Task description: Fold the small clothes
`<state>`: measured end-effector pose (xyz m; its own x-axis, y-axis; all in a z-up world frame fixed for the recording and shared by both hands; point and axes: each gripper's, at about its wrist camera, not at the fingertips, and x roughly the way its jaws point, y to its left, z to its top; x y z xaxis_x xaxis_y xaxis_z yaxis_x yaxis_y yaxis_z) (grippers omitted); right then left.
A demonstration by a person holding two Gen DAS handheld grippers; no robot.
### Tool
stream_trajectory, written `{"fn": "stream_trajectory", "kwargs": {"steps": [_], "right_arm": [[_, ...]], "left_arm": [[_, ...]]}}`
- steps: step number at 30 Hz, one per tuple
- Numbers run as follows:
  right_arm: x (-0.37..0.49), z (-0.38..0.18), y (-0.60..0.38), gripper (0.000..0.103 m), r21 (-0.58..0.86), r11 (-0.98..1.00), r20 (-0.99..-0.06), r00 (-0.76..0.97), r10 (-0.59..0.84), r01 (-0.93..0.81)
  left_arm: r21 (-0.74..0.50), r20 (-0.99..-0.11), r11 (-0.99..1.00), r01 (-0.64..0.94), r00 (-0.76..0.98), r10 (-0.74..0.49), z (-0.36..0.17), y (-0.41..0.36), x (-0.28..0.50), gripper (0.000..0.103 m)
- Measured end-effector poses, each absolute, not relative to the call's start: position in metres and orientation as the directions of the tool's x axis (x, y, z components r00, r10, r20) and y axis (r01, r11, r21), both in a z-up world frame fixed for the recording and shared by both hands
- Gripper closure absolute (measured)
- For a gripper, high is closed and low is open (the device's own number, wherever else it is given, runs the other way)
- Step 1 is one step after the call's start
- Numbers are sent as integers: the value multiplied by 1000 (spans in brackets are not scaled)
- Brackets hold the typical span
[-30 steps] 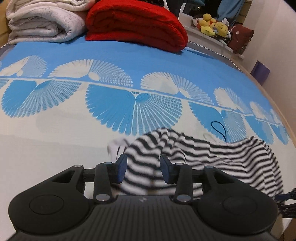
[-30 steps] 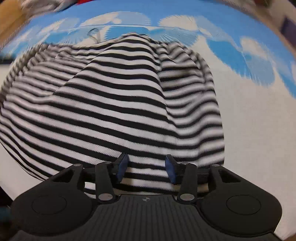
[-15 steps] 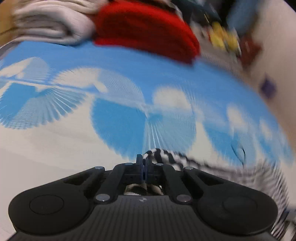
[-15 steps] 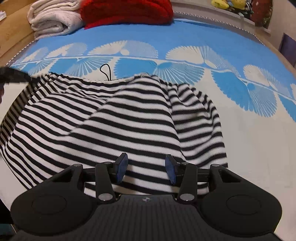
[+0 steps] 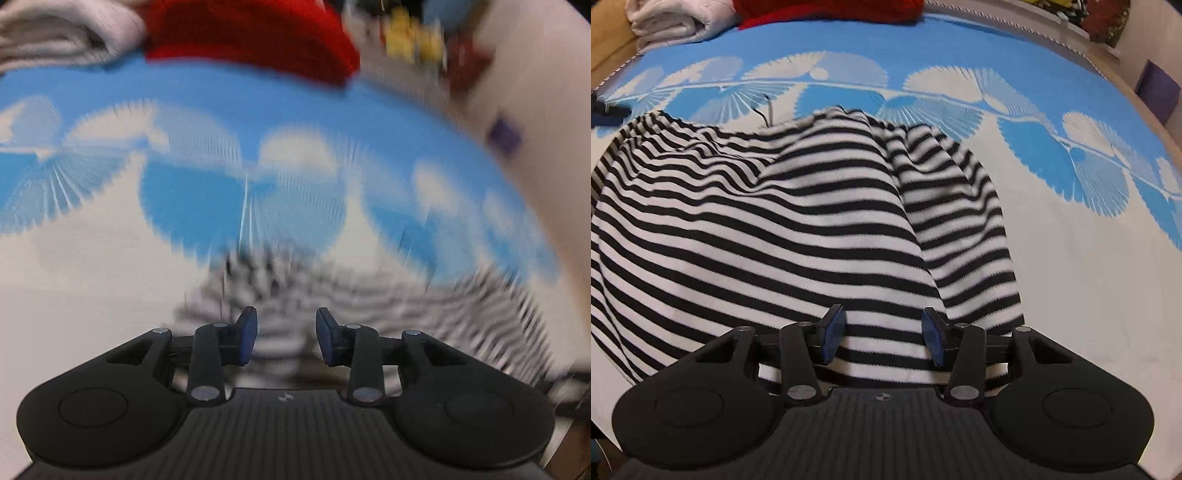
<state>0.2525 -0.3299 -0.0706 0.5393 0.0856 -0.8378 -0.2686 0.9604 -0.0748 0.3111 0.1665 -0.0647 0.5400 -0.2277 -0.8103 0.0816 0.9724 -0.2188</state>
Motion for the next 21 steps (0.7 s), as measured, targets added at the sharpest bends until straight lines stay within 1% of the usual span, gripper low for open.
{"fn": "stream_trajectory", "kwargs": {"steps": [1, 2, 3, 4, 6, 8, 10, 11, 12, 14, 15, 16, 18, 20, 21], "right_arm": [[252, -71, -330, 54, -76, 961, -838, 540, 83, -266], [252, -70, -330, 54, -77, 961, -837, 542, 82, -265], [251, -69, -330, 54, -79, 962, -834, 546, 80, -262], [250, -67, -331, 54, -76, 964, -831, 551, 81, -257], [248, -60, -338, 54, -61, 971, -818, 570, 83, -229], [247, -56, -347, 54, -49, 980, -808, 585, 74, -191], [248, -57, -357, 54, -55, 987, -818, 574, 42, -149], [249, -61, -362, 54, -66, 989, -832, 554, 16, -129], [250, -68, -366, 53, -83, 990, -854, 521, -14, -111], [250, -80, -370, 53, -109, 989, -887, 458, -51, -99], [249, -81, -370, 53, -120, 988, -889, 453, -62, -101], [247, -78, -368, 53, -126, 987, -881, 468, -65, -100], [240, -64, -365, 53, -114, 990, -850, 524, -55, -80], [230, -46, -358, 53, -80, 993, -812, 584, -15, -85], [224, -37, -351, 53, -68, 992, -788, 615, 11, -104]], "left_arm": [[-157, -855, 984, 89, 485, -180, -80, 161, 313, 68], [-76, -891, 993, 86, 442, -106, -94, 157, 313, 70], [-61, -886, 994, 89, 455, -95, -93, 156, 310, 73], [-74, -877, 994, 83, 469, -104, -88, 157, 310, 73], [-152, -846, 987, 55, 509, -158, -71, 164, 302, 73], [-202, -825, 978, 62, 528, -203, -58, 167, 292, 73], [-222, -828, 970, 96, 507, -240, -54, 163, 284, 71], [-214, -845, 970, 114, 476, -243, -57, 159, 280, 71], [-188, -869, 974, 130, 439, -226, -64, 155, 278, 71], [-69, -922, 986, 152, 369, -121, -85, 146, 271, 71], [-16, -931, 987, 159, 358, -73, -90, 145, 268, 72], [-6, -928, 989, 150, 367, -61, -86, 147, 264, 72], [-52, -907, 995, 87, 413, -84, -64, 157, 254, 71], [-117, -857, 992, 37, 502, -120, -32, 172, 233, 71], [-143, -822, 989, 27, 553, -134, -14, 179, 220, 68]]}}
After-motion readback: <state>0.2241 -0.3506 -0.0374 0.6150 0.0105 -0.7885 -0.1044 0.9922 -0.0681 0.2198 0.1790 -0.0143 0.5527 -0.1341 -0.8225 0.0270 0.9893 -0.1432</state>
